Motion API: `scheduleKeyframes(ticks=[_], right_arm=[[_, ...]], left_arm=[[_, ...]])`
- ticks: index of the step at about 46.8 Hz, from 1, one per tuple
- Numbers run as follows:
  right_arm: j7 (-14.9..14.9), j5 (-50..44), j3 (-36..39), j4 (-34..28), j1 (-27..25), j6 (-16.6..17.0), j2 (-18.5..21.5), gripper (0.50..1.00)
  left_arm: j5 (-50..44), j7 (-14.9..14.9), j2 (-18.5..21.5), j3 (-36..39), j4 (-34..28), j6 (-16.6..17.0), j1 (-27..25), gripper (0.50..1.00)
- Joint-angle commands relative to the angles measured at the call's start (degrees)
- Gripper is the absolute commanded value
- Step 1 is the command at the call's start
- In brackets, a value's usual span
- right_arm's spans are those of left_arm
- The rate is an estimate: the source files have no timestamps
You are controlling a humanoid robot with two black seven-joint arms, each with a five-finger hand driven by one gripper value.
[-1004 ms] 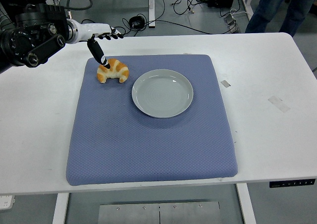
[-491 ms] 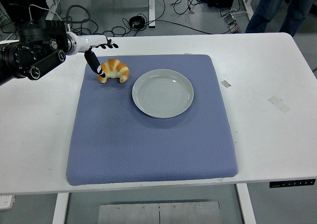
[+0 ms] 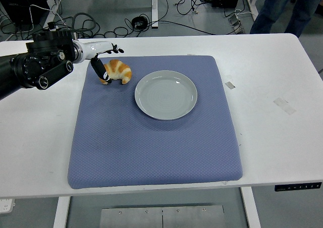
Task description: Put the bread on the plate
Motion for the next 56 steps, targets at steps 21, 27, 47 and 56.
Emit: scheduleKeyframes(ticks=[21, 27, 47, 56], right_arm=[[0.0, 0.0, 0.0, 0.0, 0.0, -0.01, 0.0, 1.0], [0.0, 0.0, 0.0, 0.0, 0.0, -0.01, 0.0, 1.0], [0.0, 0.0, 0.0, 0.0, 0.0, -0.01, 0.0, 1.0], [0.0, 0.0, 0.0, 0.0, 0.0, -0.01, 0.0, 1.0]], left_arm=[[-1.99, 0.0, -2.18, -1.82, 2.71, 3.56, 3.0, 0.695], [-2.35, -0.09, -2.18, -1.73, 2.71, 3.56, 3.0, 0.615], [-6.65, 1.32, -1.3, -2.61, 4.03, 3.47, 1.16, 0.5], [-15.18, 6.67, -1.65, -5.77, 5.17, 3.3, -2.18, 0.5]])
